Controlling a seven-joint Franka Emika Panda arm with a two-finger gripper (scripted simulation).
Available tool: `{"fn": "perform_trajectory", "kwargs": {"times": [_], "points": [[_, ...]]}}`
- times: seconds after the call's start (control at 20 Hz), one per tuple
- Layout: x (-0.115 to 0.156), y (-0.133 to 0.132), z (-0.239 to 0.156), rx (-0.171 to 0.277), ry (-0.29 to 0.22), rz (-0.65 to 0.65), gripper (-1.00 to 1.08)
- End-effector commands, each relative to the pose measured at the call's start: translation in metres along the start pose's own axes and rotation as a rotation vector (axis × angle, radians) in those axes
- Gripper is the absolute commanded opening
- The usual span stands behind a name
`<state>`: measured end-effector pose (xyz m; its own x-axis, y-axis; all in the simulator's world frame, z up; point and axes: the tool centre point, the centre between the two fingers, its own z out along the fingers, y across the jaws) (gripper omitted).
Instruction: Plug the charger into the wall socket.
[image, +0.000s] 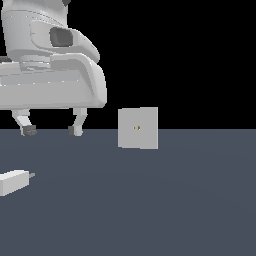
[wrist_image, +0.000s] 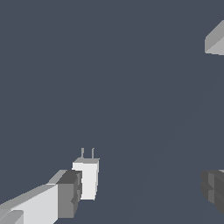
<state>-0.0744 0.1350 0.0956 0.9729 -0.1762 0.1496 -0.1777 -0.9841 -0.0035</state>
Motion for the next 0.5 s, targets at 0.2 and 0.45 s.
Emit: {"fn": "perform_trajectory", "kwargs": {"times": [0.2,0.45], "points": [[-0.018,-0.029,0.015,-0.005,0.032,0.026,1.0],[-0.026,-0.044,0.023,-0.009,0.048,0.04,1.0]]}}
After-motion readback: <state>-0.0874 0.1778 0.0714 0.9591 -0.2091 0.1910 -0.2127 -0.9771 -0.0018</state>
